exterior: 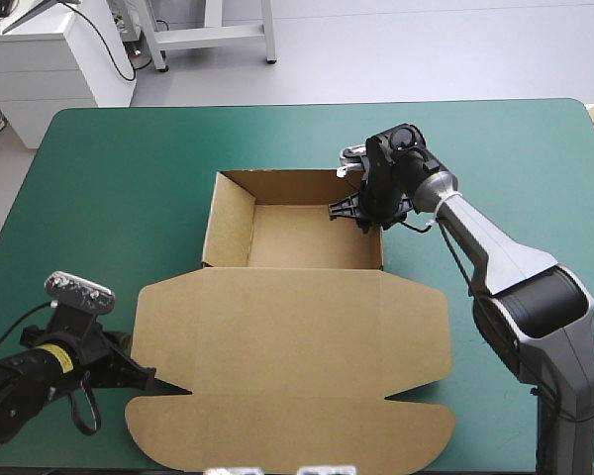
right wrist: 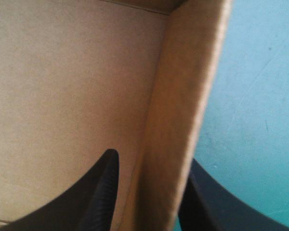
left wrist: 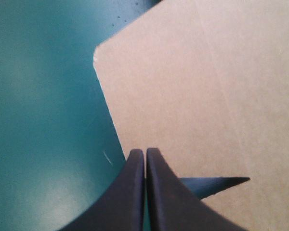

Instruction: Fold the box

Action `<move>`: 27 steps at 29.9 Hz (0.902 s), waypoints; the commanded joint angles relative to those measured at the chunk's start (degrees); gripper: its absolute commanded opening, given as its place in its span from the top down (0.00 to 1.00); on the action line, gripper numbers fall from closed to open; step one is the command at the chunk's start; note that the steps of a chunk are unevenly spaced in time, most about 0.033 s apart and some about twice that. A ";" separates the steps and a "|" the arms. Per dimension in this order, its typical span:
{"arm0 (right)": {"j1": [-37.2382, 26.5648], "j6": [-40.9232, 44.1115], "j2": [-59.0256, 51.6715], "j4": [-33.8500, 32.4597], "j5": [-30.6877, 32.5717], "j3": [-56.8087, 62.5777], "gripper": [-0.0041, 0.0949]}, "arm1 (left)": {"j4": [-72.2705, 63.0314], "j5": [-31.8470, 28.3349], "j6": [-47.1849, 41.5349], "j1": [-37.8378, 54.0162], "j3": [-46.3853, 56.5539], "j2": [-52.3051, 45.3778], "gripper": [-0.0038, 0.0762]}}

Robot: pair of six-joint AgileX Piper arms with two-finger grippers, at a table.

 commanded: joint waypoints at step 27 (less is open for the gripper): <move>-5.53 -0.52 -3.11 -3.08 0.50 -2.38 0.98 | -2.32 -7.46 -1.15 -0.24 12.39 -15.48 0.96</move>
